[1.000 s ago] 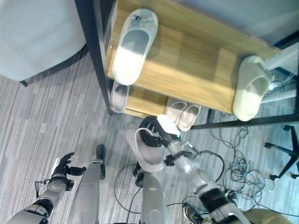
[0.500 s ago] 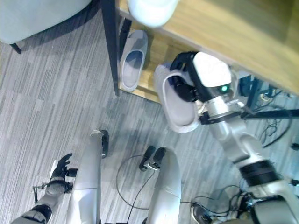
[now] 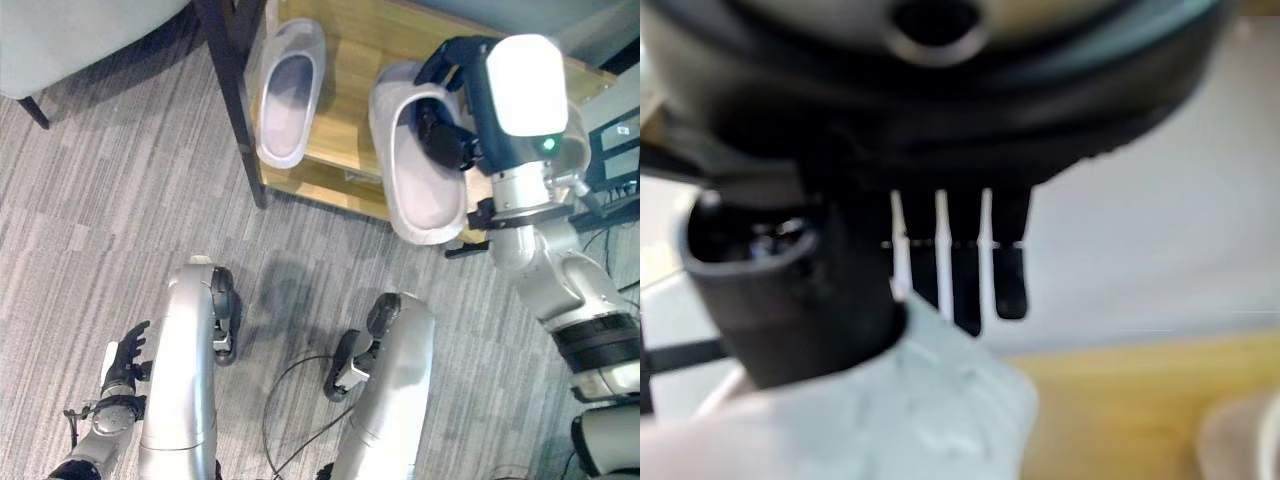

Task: Arrange the slippers neatly on the shoe rack.

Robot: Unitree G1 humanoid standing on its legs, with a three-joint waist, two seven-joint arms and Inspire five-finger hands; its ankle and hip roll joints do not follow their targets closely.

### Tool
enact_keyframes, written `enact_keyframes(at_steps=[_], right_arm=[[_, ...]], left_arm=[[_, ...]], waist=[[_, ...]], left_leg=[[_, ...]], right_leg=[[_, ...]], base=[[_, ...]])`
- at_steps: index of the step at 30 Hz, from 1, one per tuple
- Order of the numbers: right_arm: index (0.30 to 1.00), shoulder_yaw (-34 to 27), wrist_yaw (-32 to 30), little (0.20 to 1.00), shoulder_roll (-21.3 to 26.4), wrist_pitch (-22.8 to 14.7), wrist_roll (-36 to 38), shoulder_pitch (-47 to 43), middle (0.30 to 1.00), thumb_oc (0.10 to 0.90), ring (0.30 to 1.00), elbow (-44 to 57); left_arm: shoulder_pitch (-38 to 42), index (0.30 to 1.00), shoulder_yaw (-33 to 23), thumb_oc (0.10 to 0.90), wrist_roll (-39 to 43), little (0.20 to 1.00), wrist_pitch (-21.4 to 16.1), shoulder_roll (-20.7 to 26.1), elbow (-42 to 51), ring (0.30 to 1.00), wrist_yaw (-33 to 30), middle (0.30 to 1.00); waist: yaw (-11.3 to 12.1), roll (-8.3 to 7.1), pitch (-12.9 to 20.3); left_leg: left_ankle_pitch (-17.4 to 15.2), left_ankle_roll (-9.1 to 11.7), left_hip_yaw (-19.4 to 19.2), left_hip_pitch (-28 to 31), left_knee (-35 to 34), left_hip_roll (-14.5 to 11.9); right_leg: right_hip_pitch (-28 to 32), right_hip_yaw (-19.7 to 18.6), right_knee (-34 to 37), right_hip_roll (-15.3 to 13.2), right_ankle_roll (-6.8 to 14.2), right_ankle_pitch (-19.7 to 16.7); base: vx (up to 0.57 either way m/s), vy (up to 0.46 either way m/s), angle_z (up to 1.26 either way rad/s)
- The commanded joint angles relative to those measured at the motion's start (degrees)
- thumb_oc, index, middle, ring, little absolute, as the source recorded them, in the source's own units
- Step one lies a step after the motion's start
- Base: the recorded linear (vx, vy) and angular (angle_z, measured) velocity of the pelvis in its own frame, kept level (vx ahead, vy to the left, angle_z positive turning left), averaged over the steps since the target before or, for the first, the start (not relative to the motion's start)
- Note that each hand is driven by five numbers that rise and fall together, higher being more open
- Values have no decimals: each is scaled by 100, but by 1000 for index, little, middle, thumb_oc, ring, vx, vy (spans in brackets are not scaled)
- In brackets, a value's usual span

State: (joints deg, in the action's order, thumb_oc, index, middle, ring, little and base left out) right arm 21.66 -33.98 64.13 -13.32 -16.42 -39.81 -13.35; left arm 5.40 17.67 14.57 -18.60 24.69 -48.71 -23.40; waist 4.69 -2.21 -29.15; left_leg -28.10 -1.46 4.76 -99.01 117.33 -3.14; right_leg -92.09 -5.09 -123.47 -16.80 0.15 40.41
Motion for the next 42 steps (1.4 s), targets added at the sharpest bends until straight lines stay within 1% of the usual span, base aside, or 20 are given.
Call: enact_keyframes(at_steps=[1, 3, 4, 5, 7, 9, 10, 13, 14, 18, 20, 22, 23, 25, 28, 33, 36, 39, 40, 42], right_arm=[[300, -333, -727, 300, 442, -266, 512, -1372, 300, 400, 300, 339], [300, 9, -1117, 300, 344, -215, 787, -1901, 300, 400, 300, -210], [300, 65, -1124, 300, 339, -224, 796, -1958, 300, 400, 300, -242], [300, 224, -1187, 300, 296, -186, 948, -2267, 300, 400, 300, -500], [300, 368, -1244, 300, 128, -246, 1213, -2594, 300, 400, 300, -618], [300, 460, -1289, 300, 2, -274, 1374, -2841, 300, 400, 300, -968], [300, 630, -1267, 300, -47, -259, 1470, -3113, 300, 400, 300, -1195], [300, 845, -1258, 300, -133, -344, 1640, -3406, 300, 400, 300, -1457], [300, 985, -1192, 300, -148, -405, 1793, -3544, 300, 400, 300, -1660], [300, 1103, -1033, 300, -250, -455, 2098, -3643, 300, 400, 300, -1777], [300, 1265, -924, 300, -215, -434, 2138, -3660, 300, 400, 300, -2012], [300, 1396, -905, 300, -218, -438, 2162, -3745, 300, 400, 300, -2124], [300, 1502, -862, 300, -279, -463, 2327, -3821, 300, 400, 300, -2400], [300, 1558, -828, 300, -364, -487, 2472, -3829, 300, 400, 300, -2455], [300, 1654, -694, 300, -314, -477, 2444, -3819, 300, 400, 300, -2387], [300, 1918, -494, 300, -408, -531, 2721, -4041, 300, 400, 300, -2685], [300, 2238, -236, 300, -483, -502, 2816, -4202, 300, 400, 300, -2933], [300, 2407, -142, 300, -558, -466, 2881, -4344, 300, 400, 300, -3269], [300, 2602, -115, 300, -581, -451, 2875, -4524, 300, 400, 300, -3349], [300, 2657, -114, 300, -568, -443, 2865, -4558, 300, 400, 300, -3387]], left_arm=[[-427, 900, 165, 800, 145, 900, -435, 214, 185, 900, -464, 900], [-605, 900, 209, 800, 266, 900, -605, 395, 597, 900, -577, 900], [-614, 900, 198, 800, 269, 900, -601, 389, 606, 900, -577, 900], [-605, 900, 214, 800, 315, 900, -601, 430, 634, 900, -585, 900], [-602, 900, 271, 800, 289, 900, -600, 471, 743, 900, -606, 900], [-577, 900, 408, 800, 84, 900, -619, 549, 875, 900, -661, 900], [-553, 900, 508, 800, -15, 900, -622, 598, 878, 900, -665, 900], [-560, 900, 557, 800, -25, 900, -618, 555, 824, 900, -660, 900], [-597, 900, 619, 800, -37, 900, -607, 559, 788, 900, -630, 900], [-657, 900, 673, 800, 1, 900, -585, 572, 737, 900, -516, 900], [-751, 900, 756, 800, 35, 900, -615, 662, 798, 900, -339, 900], [-780, 900, 790, 800, 87, 900, -628, 668, 838, 900, -307, 900], [-824, 900, 818, 800, 204, 900, -628, 665, 833, 900, -297, 900], [-839, 900, 802, 800, 282, 900, -635, 665, 815, 900, -276, 900], [-873, 900, 730, 800, 363, 900, -647, 673, 807, 900, -223, 900], [-863, 900, 812, 800, 459, 900, -653, 679, 767, 900, -139, 900], [-874, 900, 819, 800, 653, 900, -682, 678, 782, 900, 12, 900], [-879, 900, 817, 800, 799, 900, -690, 666, 718, 900, 70, 900], [-868, 900, 827, 800, 854, 900, -701, 647, 689, 900, 78, 900], [-884, 900, 846, 800, 844, 900, -693, 641, 685, 900, 79, 900]], waist=[[209, 57, -64], [337, 121, -64], [329, 125, -64], [375, 144, -64], [405, 162, -64], [441, 163, -64], [475, 130, -64], [488, 123, -64], [538, 104, -64], [582, 74, -64], [609, 15, -64], [628, 13, -64], [672, 10, -64], [695, -2, -64], [689, -38, -64], [680, 4, -64], [639, 14, -64], [645, 33, -64], [633, 20, -64], [625, 26, -64]], left_leg=[[-1493, -430, 571, 906, 365, -19], [-1540, -465, 596, 906, 387, 5], [-1542, -465, 598, 906, 388, 0], [-1559, -478, 629, 906, 386, 13], [-1597, -494, 645, 906, 413, -3], [-1651, -506, 656, 906, 506, 2], [-1677, -507, 661, 906, 520, -20], [-1693, -505, 673, 906, 533, -45], [-1692, -501, 693, 906, 528, -36], [-1694, -494, 719, 906, 515, -50], [-1725, -481, 732, 906, 535, -64], [-1744, -485, 740, 906, 536, -77], [-1767, -498, 769, 906, 518, -69], [-1782, -503, 771, 906, 500, -78], [-1833, -507, 754, 906, 529, -91], [-1873, -519, 738, 906, 565, -117], [-1885, -495, 694, 906, 561, -150], [-1871, -482, 685, 906, 548, -155], [-1867, -469, 655, 906, 515, -173], [-1870, -471, 642, 906, 499, -173]], right_leg=[[214, -362, -84, 185, -791, 379], [214, -385, -88, 225, -828, 386], [214, -382, -86, 230, -828, 383], [214, -372, -66, 254, -814, 359], [214, -339, -27, 259, -813, 351], [214, -316, -52, 269, -823, 368], [214, -309, -55, 270, -817, 359], [214, -285, -28, 273, -816, 337], [214, -272, 2, 269, -821, 312], [214, -266, 35, 262, -820, 270], [214, -244, 50, 254, -820, 247], [214, -224, 79, 253, -821, 237], [214, -199, 140, 247, -805, 197], [214, -202, 181, 244, -783, 158], [214, -216, 224, 265, -773, 131], [214, -238, 210, 271, -788, 129], [214, -263, 203, 268, -798, 139], [214, -268, 190, 271, -804, 148], [214, -291, 202, 263, -809, 148], [214, -298, 211, 252, -816, 154]], base=[[12, 3, -11], [8, 21, -8], [-8, 39, -5], [-14, 35, -6], [-5, 21, -2], [9, 10, -2], [16, 16, -5], [8, 18, -3], [8, 22, -5], [-1, 0, -6], [0, 0, 0], [-7, 17, -1], [0, 0, 0], [-6, 16, -2], [2, 4, -1], [6, 24, -1], [0, 0, 0], [0, 0, 0], [0, 0, 0], [0, 0, 0]])
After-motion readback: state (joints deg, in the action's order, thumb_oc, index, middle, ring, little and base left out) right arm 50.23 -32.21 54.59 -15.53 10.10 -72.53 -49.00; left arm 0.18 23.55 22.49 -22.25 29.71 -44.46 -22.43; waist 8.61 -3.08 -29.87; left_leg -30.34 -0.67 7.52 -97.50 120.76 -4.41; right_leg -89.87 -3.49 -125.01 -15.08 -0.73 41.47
